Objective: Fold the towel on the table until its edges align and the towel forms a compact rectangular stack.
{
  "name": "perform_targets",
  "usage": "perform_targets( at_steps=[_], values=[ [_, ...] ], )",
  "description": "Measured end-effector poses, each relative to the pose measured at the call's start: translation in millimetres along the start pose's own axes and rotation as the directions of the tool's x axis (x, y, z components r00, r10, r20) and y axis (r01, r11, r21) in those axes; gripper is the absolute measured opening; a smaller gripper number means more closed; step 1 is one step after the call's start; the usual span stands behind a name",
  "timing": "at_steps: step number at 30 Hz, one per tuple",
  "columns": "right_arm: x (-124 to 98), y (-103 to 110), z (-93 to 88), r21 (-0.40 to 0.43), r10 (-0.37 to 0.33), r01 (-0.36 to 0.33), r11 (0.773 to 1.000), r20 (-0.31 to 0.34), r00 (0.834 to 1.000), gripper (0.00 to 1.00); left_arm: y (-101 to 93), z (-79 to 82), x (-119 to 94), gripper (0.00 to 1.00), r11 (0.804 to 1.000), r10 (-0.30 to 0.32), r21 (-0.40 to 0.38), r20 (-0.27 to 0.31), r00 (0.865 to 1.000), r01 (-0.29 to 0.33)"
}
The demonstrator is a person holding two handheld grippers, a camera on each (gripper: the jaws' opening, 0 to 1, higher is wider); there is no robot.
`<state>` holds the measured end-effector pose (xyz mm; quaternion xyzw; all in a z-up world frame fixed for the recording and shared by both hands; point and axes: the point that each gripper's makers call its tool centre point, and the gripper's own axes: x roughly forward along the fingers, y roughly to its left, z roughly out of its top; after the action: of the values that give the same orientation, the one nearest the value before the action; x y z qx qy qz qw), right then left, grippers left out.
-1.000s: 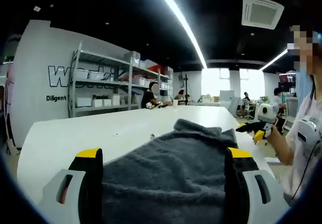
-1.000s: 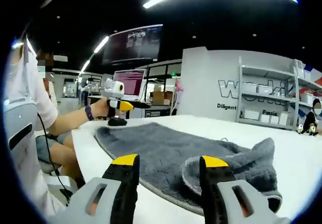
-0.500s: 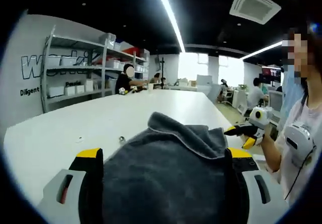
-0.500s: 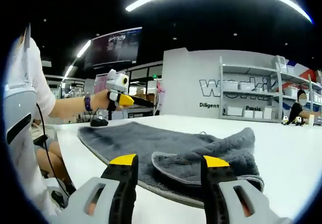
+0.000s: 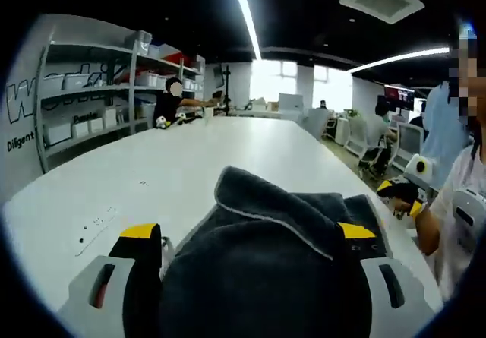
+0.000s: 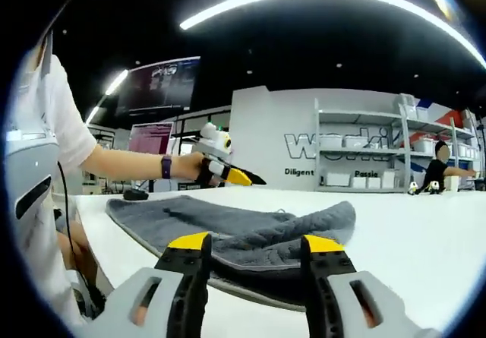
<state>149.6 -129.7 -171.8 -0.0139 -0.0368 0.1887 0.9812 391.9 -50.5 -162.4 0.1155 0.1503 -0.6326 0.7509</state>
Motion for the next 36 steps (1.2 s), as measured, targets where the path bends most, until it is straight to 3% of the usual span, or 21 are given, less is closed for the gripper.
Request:
perform_targets(
  at_steps=[6,15,24,31,36],
  values=[
    [-3,-10,-1.0,0.003,-0.018,0.018,1.000,-0.004,1.000,0.44,21.0,-4.6,42,0.88,0.999,-0.021,-0.036,-0.028,0.999,0.020],
    [0,-16,-7.0,-0.002,-0.015,0.015,1.000,-0.022,1.000,0.44,26.2,4.5,81,0.78,0.997,-0.074,-0.038,-0.021,0.997,0.073],
    [1,-22,-6.9,0.007,-0.011,0.011,1.000,-0.015,1.000,0.44,24.3,14.3,123,0.63,0.991,-0.125,-0.052,0.042,0.991,0.127],
    [-3,-33,-10.2,0.000,-0.035,0.035,0.999,-0.032,0.999,0.43,32.6,11.0,141,0.52,0.983,-0.161,-0.084,0.036,0.986,0.164],
    [-10,-43,-13.6,-0.026,-0.058,0.057,0.998,-0.060,0.996,0.43,24.0,5.0,148,0.45,0.972,-0.207,-0.110,0.024,0.978,0.208]
  ],
)
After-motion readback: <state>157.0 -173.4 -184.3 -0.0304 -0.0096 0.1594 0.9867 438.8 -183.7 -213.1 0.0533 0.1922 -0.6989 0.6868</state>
